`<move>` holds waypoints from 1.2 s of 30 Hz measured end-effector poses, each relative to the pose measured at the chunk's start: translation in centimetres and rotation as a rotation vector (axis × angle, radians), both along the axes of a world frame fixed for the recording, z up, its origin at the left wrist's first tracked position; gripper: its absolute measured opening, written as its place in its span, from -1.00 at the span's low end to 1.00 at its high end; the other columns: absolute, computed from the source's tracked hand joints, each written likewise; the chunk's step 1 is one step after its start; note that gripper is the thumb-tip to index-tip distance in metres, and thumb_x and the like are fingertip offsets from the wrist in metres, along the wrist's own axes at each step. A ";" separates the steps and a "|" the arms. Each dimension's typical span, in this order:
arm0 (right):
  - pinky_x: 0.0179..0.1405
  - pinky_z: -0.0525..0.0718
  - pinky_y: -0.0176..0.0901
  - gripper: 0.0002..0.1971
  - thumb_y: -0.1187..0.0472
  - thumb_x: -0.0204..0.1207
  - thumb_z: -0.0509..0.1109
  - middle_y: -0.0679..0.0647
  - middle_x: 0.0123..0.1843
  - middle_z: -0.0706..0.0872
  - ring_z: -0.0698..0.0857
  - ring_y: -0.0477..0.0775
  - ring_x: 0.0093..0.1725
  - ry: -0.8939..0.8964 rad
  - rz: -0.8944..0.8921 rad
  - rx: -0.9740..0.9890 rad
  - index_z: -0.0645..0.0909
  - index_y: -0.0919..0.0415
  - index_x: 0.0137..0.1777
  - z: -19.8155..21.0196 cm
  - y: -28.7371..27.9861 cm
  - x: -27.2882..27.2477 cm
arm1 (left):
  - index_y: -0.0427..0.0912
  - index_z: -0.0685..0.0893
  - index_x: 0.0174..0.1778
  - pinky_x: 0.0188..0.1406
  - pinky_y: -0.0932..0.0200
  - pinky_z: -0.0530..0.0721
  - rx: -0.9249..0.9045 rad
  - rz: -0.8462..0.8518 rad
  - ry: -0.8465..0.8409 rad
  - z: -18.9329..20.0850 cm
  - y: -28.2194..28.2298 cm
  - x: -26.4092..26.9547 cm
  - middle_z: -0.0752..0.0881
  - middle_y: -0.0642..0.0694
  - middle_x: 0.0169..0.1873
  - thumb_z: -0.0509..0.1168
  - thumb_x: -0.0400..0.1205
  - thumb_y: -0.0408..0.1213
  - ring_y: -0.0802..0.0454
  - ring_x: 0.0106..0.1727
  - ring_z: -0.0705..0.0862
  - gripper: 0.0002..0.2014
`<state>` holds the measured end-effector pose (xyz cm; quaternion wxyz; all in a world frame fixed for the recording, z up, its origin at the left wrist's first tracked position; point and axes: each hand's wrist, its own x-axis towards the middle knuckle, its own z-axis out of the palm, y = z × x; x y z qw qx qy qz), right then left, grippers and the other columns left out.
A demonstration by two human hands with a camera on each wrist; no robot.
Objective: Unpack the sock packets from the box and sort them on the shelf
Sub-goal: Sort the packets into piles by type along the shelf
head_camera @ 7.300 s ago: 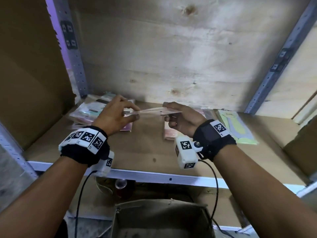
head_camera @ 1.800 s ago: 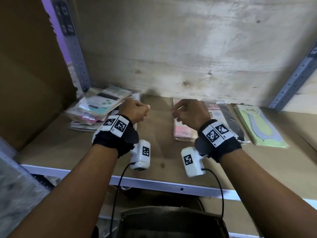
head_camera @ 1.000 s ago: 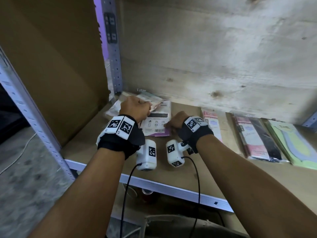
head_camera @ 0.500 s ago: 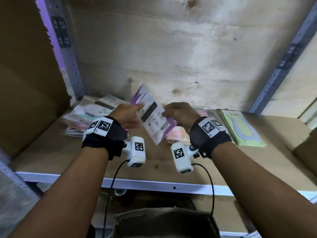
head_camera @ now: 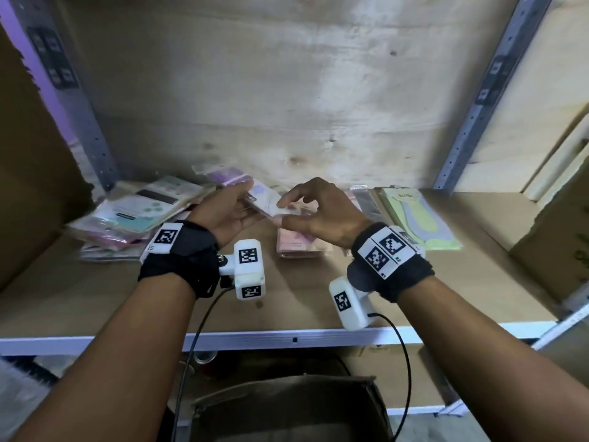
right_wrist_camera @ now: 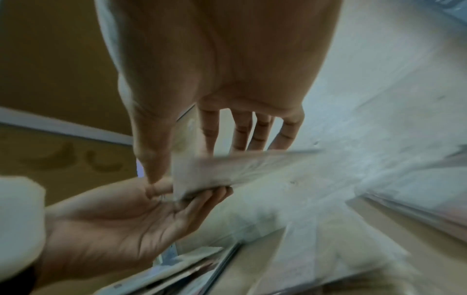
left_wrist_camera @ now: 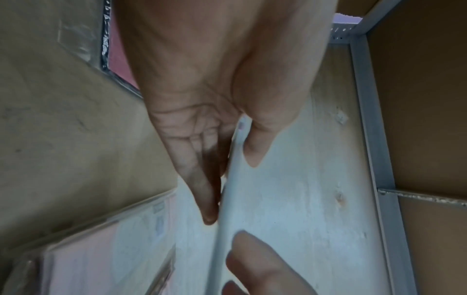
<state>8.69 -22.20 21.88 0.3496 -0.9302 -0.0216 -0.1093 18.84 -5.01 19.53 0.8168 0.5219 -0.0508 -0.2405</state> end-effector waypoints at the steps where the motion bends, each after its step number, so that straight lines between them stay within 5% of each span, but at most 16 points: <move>1: 0.14 0.55 -0.24 -0.80 -0.12 0.37 0.57 -0.07 0.16 0.64 0.59 -0.07 0.20 -0.019 -0.021 0.053 0.76 -0.14 -0.05 -0.1 -0.4 -0.1 | -0.24 0.64 0.09 -0.30 0.16 0.81 0.017 0.020 -0.002 -0.2 0.0 0.1 0.83 -0.20 -0.07 0.24 0.75 -0.26 0.01 -0.20 0.87 -0.86; 4: -0.09 0.55 -0.52 -0.92 0.02 0.52 0.47 -0.20 -0.05 0.72 0.66 -0.27 0.00 -0.147 -0.144 0.152 0.78 -0.05 -0.13 -1.0 -2.0 -0.2 | -0.19 0.66 0.09 -0.31 0.19 0.81 0.036 0.031 -0.007 -0.8 -0.2 0.5 0.86 -0.12 -0.17 0.26 0.73 -0.27 0.07 -0.23 0.86 -0.88; 10: -0.39 0.69 -0.29 -0.67 0.02 0.53 0.50 0.13 -0.02 0.82 0.78 0.11 -0.14 0.118 -0.186 0.433 0.67 0.24 0.14 -2.4 -3.7 0.4 | -0.20 0.70 0.08 -0.28 0.18 0.80 0.060 -0.054 -0.037 -1.3 -1.2 0.2 0.86 -0.13 -0.12 0.31 0.71 -0.27 0.03 -0.17 0.86 -0.88; 13: -0.07 0.76 0.00 -0.60 0.10 0.52 0.52 0.33 0.10 0.80 0.79 0.24 -0.06 0.212 -0.121 0.611 0.64 0.38 0.22 -2.9 -3.8 0.3 | -0.18 0.70 0.10 -0.25 0.17 0.80 0.099 -0.072 -0.048 -1.5 -1.6 0.0 0.85 -0.16 -0.05 0.33 0.69 -0.28 0.00 -0.11 0.85 -0.89; 18: 0.09 0.70 0.11 -0.64 0.22 0.52 0.52 0.40 0.19 0.76 0.75 0.30 0.00 0.265 -0.065 0.604 0.64 0.40 0.24 -3.5 -4.9 0.2 | -0.17 0.74 0.06 -0.30 0.22 0.79 0.165 0.075 -0.126 -2.0 -1.0 0.8 0.87 -0.11 -0.14 0.39 0.66 -0.23 0.06 -0.18 0.84 -0.88; 23: 0.12 0.61 -0.03 -0.78 0.31 0.48 0.54 0.25 0.06 0.78 0.71 0.16 0.02 0.317 0.037 0.637 0.70 0.27 0.11 -3.8 -5.7 -0.3 | -0.19 0.76 0.06 -0.24 0.17 0.79 0.267 0.331 -0.217 -2.6 0.8 2.3 0.85 -0.08 -0.30 0.52 0.54 -0.13 0.07 -0.34 0.79 -0.74; 27: 0.17 0.65 -0.29 -0.84 0.36 0.48 0.52 0.14 0.07 0.79 0.76 -0.03 0.02 0.373 0.135 0.614 0.71 0.20 0.04 -4.1 -6.2 -0.7 | -0.07 0.83 -0.03 -0.43 0.30 0.59 0.422 0.335 -0.341 -2.9 1.8 2.2 0.82 0.02 -0.37 0.52 0.51 0.01 0.18 -0.45 0.70 -0.74; 31: 0.54 0.47 0.00 -0.85 0.29 0.43 0.55 0.17 0.12 0.81 0.73 0.19 0.27 0.401 0.172 0.556 0.76 0.01 -0.11 -3.9 -6.7 -1.0 | -0.09 0.82 -0.06 -0.37 0.20 0.53 0.472 0.358 -0.389 -2.3 2.2 1.8 0.80 -0.07 -0.29 0.51 0.54 -0.04 0.11 -0.40 0.63 -0.80; 36: 0.55 0.47 -0.03 -0.80 0.24 0.41 0.56 0.18 0.25 0.78 0.71 0.16 0.33 0.427 0.214 0.552 0.76 0.07 0.03 -4.4 -7.2 -1.0 | -0.10 0.77 -0.15 -0.28 0.17 0.57 0.609 0.311 -0.480 -2.2 2.5 1.7 0.70 -0.07 -0.41 0.43 0.63 -0.08 0.06 -0.45 0.55 -0.83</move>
